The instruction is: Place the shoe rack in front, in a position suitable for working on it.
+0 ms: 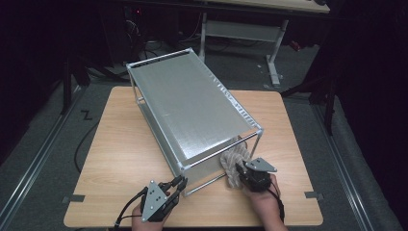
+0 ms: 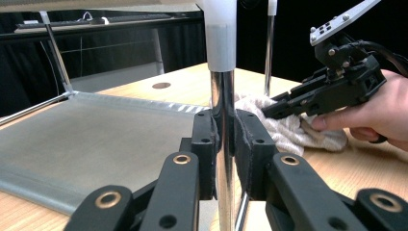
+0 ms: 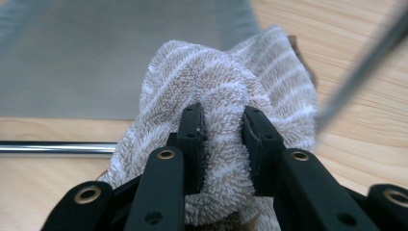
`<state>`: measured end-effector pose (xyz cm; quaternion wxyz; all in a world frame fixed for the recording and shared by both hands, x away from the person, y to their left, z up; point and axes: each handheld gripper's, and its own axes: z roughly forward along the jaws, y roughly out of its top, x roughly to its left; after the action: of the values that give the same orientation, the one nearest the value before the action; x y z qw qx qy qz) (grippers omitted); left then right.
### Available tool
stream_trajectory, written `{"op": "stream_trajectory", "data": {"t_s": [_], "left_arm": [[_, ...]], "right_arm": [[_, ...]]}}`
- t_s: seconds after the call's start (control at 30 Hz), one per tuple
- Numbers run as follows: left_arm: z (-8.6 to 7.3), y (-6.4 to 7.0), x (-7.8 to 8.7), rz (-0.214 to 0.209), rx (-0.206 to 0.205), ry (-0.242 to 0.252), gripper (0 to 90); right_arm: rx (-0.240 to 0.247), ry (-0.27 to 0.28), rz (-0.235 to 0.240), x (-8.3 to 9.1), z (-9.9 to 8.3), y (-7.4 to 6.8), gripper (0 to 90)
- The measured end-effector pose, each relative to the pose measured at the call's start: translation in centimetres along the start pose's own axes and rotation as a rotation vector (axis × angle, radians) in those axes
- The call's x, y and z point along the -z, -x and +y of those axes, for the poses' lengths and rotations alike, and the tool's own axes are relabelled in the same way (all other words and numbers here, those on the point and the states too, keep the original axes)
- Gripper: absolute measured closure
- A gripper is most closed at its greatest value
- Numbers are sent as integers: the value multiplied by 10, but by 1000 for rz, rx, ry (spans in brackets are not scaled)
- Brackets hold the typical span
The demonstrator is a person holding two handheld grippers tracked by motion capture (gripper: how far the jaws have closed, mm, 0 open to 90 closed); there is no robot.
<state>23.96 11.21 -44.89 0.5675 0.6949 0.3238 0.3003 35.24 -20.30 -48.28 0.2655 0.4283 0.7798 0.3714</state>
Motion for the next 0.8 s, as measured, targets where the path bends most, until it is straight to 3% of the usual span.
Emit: {"op": "stream_trajectory", "data": {"t_s": [0.2, 0.3, 0.5, 0.6, 0.7, 0.8], "left_arm": [[0, 2, -1, -7, 1, 1, 788], [0, 2, -1, -10, -4, -1, 788], [0, 3, -2, -20, 5, -2, 788], [0, 4, -3, -26, -3, -3, 788], [1, 5, -3, -30, -6, -5, 786], [1, 5, -3, -32, 0, -4, 784]], "right_arm": [[-29, -3, -12, 2, -1, 8, 654], [-29, 35, 0, 11, 1, 5, 553], [-79, 96, -12, 24, 0, 8, 317], [-83, 43, 14, 14, -3, 8, 269], [-57, -16, -6, 2, -7, 6, 266], [-64, -64, 18, -6, -10, 7, 340]]}}
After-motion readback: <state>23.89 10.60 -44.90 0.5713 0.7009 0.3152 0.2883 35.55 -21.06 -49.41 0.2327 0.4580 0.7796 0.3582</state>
